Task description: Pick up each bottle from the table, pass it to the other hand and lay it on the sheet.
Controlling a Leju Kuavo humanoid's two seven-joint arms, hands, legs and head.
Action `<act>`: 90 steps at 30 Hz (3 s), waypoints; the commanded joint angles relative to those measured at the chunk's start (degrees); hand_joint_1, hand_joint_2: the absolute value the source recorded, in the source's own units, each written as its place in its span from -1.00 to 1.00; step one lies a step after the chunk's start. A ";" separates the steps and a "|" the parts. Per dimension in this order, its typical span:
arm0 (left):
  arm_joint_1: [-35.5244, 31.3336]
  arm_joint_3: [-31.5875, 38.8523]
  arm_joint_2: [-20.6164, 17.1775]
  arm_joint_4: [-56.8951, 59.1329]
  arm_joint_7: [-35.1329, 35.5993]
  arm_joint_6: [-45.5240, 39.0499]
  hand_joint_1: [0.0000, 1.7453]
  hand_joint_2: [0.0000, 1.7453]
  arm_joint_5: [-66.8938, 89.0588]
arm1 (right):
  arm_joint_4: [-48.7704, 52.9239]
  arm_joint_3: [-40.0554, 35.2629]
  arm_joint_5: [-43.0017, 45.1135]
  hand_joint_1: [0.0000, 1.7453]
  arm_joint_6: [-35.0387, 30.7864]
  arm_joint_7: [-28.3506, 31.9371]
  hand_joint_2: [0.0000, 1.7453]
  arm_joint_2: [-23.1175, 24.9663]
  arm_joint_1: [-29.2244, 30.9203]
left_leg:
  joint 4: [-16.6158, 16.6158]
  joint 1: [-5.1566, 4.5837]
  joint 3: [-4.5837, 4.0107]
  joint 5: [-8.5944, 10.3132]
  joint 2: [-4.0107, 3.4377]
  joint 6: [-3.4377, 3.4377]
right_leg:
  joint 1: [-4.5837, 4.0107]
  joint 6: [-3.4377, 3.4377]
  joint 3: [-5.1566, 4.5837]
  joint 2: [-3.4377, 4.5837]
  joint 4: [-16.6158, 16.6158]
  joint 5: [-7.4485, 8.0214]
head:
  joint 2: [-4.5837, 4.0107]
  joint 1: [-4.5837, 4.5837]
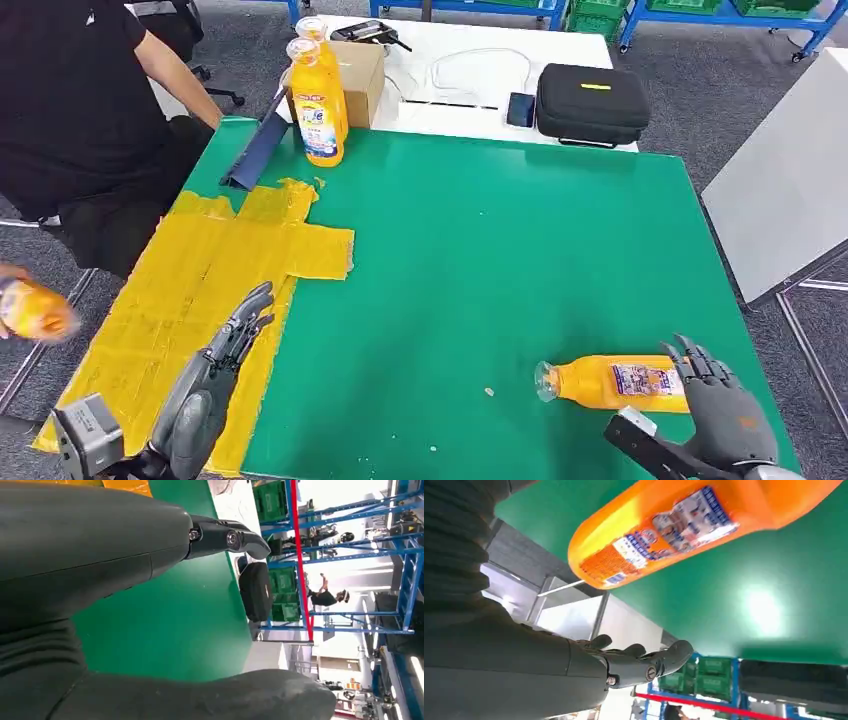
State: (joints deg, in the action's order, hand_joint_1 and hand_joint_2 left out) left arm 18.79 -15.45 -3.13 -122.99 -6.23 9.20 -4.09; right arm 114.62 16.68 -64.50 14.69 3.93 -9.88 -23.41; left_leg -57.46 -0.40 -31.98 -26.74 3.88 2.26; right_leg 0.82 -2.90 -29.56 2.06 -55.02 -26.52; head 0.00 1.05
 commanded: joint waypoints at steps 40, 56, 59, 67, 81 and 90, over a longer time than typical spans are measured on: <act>-6.37 0.53 1.79 4.07 2.09 2.19 -1.00 -1.00 -5.42 | -17.48 -1.56 1.02 -1.00 5.85 -1.17 1.00 -12.98 7.04 | 0.07 0.04 0.18 0.00 -0.60 -0.23 | -0.09 0.18 0.18 -0.09 0.17 0.07 | 0.00 0.02; -12.67 -1.67 3.89 5.88 7.04 2.65 -1.00 -1.00 -4.76 | -18.88 -17.74 1.65 -1.00 7.35 -8.57 1.00 -13.77 15.33 | -0.04 0.02 -0.01 0.07 -0.43 -0.09 | -0.04 0.06 0.04 0.02 0.03 0.16 | 0.00 0.02; -13.14 -2.06 3.53 6.53 7.12 2.92 -1.00 -1.00 -5.04 | -20.05 -20.39 1.87 -1.00 7.69 -8.59 1.00 -13.67 16.29 | -0.01 0.04 0.04 0.08 -0.52 -0.14 | -0.07 0.09 0.10 -0.05 0.07 0.16 | 0.00 0.02; -13.43 -2.13 3.42 6.70 7.19 3.02 -1.00 -1.00 -5.37 | -20.61 -21.94 2.98 -1.00 7.47 -8.36 1.00 -14.36 15.43 | 0.01 -0.01 0.05 0.09 -0.24 -0.02 | -0.01 0.03 0.14 -0.11 0.06 0.09 | 0.00 0.02; -17.82 -4.64 1.88 12.43 5.70 4.48 -1.00 -1.00 -8.63 | -26.38 -29.76 18.23 1.00 8.16 -5.67 1.00 -34.34 2.46 | 0.02 -0.03 0.10 0.13 0.35 0.01 | 0.02 0.01 0.34 -0.69 0.18 0.00 | 0.00 0.00; -16.87 -4.89 1.08 11.12 6.45 3.48 -1.00 -1.00 -10.10 | -17.22 -24.78 28.38 1.00 -0.07 -13.69 1.00 -45.43 -14.56 | -0.07 -0.13 0.19 0.06 0.45 0.04 | 0.11 -0.02 -0.23 -0.62 0.13 -0.05 | 0.00 0.02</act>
State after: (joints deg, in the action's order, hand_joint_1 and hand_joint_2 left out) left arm 3.36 -18.58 0.11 -115.60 0.72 13.00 -13.42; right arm 94.45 -8.72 -41.11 19.64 -5.97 -45.25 -21.35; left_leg -57.54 -0.53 -31.79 -26.74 4.17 2.39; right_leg 0.94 -2.98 -29.89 1.86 -54.91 -26.51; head 0.00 1.07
